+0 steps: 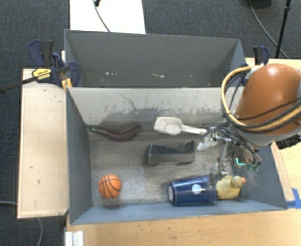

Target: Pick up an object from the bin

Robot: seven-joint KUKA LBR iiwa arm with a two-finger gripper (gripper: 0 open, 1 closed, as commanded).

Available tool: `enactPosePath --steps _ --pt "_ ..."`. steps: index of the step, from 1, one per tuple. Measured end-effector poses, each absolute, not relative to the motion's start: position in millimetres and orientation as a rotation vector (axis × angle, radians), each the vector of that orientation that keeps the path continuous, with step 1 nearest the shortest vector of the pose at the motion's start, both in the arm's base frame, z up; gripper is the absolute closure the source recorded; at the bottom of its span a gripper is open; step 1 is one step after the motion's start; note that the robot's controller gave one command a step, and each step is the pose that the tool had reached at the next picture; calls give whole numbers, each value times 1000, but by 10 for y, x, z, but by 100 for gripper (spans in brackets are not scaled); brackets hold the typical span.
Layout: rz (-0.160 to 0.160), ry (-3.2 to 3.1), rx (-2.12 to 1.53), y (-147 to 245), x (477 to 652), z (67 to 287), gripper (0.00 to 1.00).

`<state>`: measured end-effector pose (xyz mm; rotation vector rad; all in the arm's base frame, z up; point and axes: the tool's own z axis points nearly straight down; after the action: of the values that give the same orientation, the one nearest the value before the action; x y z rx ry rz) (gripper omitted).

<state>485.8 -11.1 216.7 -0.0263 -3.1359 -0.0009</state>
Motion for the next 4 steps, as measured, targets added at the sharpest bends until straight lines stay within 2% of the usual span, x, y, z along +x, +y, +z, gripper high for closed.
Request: enactPosePath --steps 1,2,3,4 --pt "-1 -3144 -26 -111 4875 2203 0" --pt "1 -3148 117 -555 4896 1599 0" --pt "0 -3144 -76 -47 5069 1482 0" --pt "-5 -3145 -15 -361 5002 1385 0"
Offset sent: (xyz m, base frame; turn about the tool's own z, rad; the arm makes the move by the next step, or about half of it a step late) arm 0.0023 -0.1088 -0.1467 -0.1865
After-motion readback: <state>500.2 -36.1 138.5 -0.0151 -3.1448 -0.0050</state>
